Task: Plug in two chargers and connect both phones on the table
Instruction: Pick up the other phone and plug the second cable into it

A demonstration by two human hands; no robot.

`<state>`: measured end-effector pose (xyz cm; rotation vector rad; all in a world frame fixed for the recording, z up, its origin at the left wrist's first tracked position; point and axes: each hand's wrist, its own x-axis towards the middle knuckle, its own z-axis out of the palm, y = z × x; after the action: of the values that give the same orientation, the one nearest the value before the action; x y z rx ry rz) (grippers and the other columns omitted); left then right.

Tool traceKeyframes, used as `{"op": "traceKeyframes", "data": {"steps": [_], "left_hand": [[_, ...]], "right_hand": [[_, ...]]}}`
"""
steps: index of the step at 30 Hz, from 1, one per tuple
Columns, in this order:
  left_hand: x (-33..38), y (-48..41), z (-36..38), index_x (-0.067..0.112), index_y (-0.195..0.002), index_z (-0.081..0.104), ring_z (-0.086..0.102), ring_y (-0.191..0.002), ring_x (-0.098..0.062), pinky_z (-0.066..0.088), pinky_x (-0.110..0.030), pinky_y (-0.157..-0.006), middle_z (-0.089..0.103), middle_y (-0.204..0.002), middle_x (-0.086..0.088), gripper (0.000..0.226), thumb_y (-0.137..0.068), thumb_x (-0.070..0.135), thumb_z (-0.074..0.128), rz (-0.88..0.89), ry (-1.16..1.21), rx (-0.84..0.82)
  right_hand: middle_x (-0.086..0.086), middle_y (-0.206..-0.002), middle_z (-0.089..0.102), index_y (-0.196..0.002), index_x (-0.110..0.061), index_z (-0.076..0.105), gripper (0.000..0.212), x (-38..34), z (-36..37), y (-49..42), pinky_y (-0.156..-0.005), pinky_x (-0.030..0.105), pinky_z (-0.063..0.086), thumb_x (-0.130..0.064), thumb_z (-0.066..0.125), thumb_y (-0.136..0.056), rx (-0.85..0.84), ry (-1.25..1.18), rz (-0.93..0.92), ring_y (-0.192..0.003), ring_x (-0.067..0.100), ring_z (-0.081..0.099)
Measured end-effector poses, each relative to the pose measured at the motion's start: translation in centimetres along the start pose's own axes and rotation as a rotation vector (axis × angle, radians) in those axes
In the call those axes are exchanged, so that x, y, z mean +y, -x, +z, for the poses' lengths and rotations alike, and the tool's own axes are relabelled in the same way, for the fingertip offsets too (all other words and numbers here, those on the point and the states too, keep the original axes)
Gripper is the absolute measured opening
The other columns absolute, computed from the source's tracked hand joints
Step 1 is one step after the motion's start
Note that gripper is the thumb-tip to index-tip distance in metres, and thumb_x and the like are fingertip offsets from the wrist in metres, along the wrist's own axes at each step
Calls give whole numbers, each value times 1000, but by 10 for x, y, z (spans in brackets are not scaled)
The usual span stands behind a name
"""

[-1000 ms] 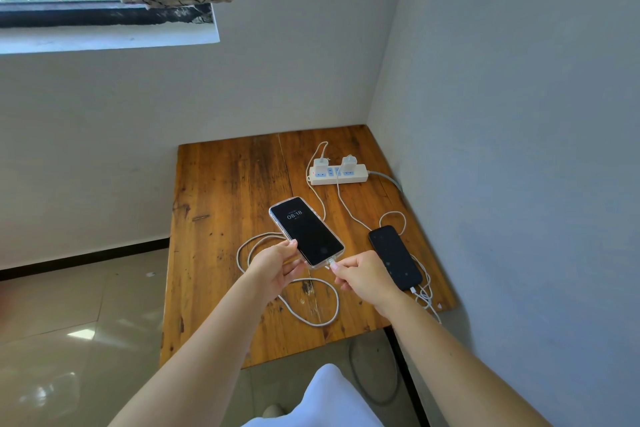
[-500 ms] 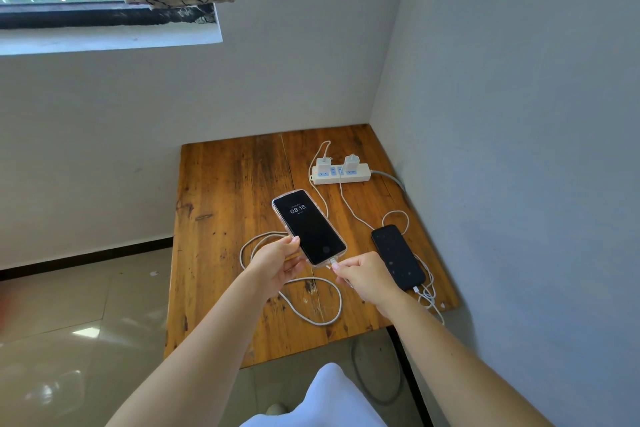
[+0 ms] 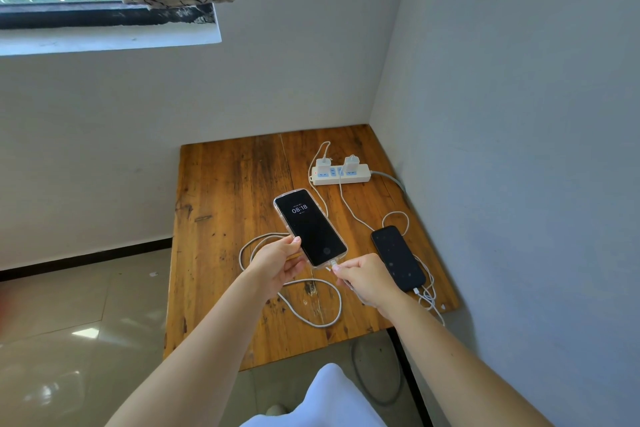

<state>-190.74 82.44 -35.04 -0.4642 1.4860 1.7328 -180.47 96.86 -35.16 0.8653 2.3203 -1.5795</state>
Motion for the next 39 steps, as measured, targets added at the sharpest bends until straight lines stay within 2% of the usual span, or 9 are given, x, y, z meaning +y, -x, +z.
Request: {"op": "traceKeyframes", "data": {"steps": [6,11,24,28,39], "left_hand": [[0,-4,-1,11,-130,54,66,-101,-24,54,-27,-70,66,-117,-13,37,-93,13,59,1,-5,9],[1,-5,-2,11,-131,53,65,-101,-24,55,-27,-68,66,-118,-13,39,-93,13,59,1,-9,3],[2,-8,-4,11,-126,57,66,-95,-23,54,-27,-67,68,-113,-13,34,-93,14,59,7,-29,-5],[1,-11,-6,9,-129,56,64,-90,-20,53,-26,-68,68,-115,-15,36,-93,13,59,0,-23,-17],[1,-15,-7,9,-131,55,66,-88,-18,52,-26,-66,70,-111,-12,37,-94,13,58,-15,-36,-16]], "right_hand": [[-2,-72,66,-71,-9,73,32,-2,-1,-1,-81,30,45,-27,58,-93,-4,-3,1,-83,14,62],[0,-75,67,-79,-3,75,32,-3,-1,-2,-87,33,47,-26,58,-93,-11,-3,-2,-87,15,62],[-5,-62,60,-65,-12,70,33,-4,0,-3,-90,38,50,-26,59,-93,-24,6,13,-76,11,59],[-2,-70,65,-77,-6,75,30,-5,0,-2,-89,37,49,-27,60,-92,-11,8,18,-81,14,62],[-1,-67,63,-76,-7,75,29,-6,2,-3,-79,31,48,-26,60,-92,-3,-4,34,-75,13,61]]}}
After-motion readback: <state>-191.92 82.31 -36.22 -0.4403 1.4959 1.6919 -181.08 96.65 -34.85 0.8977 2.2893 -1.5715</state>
